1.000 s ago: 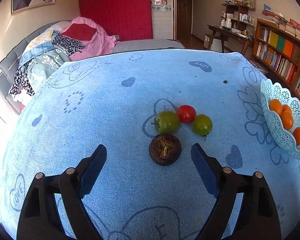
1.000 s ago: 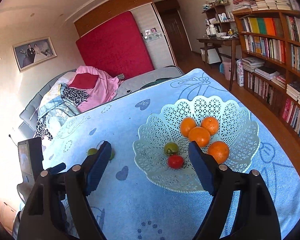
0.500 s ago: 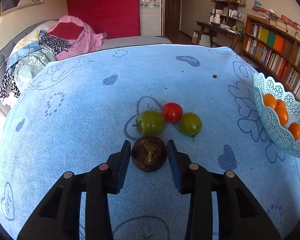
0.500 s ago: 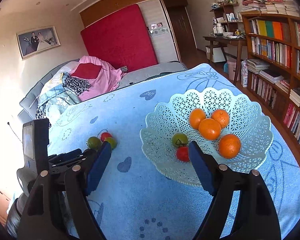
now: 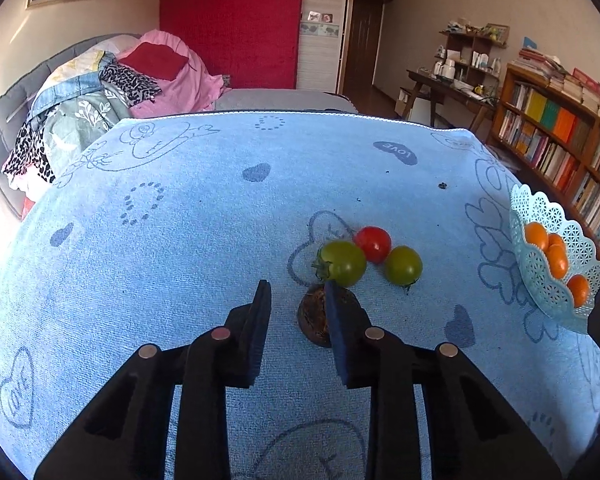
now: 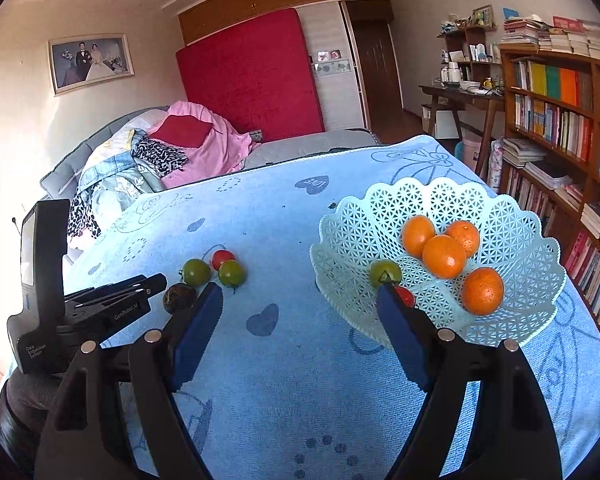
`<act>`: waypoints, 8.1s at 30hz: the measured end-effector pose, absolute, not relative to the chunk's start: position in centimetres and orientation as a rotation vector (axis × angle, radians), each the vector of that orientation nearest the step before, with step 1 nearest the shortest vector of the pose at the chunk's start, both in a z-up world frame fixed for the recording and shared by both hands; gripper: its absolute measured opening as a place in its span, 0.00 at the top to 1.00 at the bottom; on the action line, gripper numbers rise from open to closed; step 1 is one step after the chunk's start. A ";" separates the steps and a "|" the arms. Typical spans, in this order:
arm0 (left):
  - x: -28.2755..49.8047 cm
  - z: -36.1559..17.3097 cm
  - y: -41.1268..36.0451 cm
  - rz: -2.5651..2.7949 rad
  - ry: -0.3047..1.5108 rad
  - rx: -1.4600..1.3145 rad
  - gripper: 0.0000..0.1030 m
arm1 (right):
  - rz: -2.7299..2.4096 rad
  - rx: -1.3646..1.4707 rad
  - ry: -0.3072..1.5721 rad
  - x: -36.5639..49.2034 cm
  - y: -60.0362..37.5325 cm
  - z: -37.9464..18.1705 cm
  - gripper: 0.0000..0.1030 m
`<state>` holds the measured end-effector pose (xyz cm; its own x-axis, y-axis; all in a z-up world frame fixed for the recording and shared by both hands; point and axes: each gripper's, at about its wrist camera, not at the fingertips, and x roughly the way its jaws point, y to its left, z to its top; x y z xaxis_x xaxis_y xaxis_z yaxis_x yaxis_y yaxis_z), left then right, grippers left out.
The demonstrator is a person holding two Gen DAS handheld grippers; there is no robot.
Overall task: Organize fruits
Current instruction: 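Close the left tool on the brown fruit and lift it, then grasp the green tomato with the right tool while the left tool holds the brown fruit, then carry the green tomato in the right tool into the basket and open, then carry the brown fruit in the left tool into the basket and open, then grasp the large dark green tomato with the left tool and lift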
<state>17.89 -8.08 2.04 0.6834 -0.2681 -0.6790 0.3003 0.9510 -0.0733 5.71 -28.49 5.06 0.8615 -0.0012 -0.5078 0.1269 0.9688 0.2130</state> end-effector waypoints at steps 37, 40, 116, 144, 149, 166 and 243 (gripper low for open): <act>17.7 1.1 -8.8 -0.455 0.817 -0.019 0.53 | -0.034 0.245 0.570 8.2 -26.9 5.0 0.22; 17.7 1.0 -8.9 -0.465 0.823 -0.018 0.52 | -0.035 0.248 0.571 8.2 -27.0 4.9 0.22; 17.2 3.7 -3.5 -0.304 0.777 -0.103 0.69 | 0.029 0.103 0.851 20.4 -21.1 -0.3 0.71; 16.5 3.7 -4.5 -0.361 0.777 -0.089 0.69 | -0.055 0.256 0.657 11.2 -26.0 6.4 0.71; 16.5 3.4 -4.8 -0.362 0.780 -0.075 0.69 | -0.110 0.293 0.637 9.6 -28.3 6.5 0.71; 16.7 2.4 -5.8 -0.342 0.794 -0.035 0.69 | -0.279 0.401 0.617 5.3 -34.6 4.9 0.69; 12.0 6.4 -23.0 -0.597 0.663 0.215 0.13 | -0.319 0.496 0.399 -2.0 -40.5 8.7 0.22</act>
<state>12.03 -22.96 6.40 0.6294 -0.4501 -0.6335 0.5829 0.8125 0.0019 -2.03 -40.54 8.71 0.8750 -0.1976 -0.4419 0.3872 0.8336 0.3939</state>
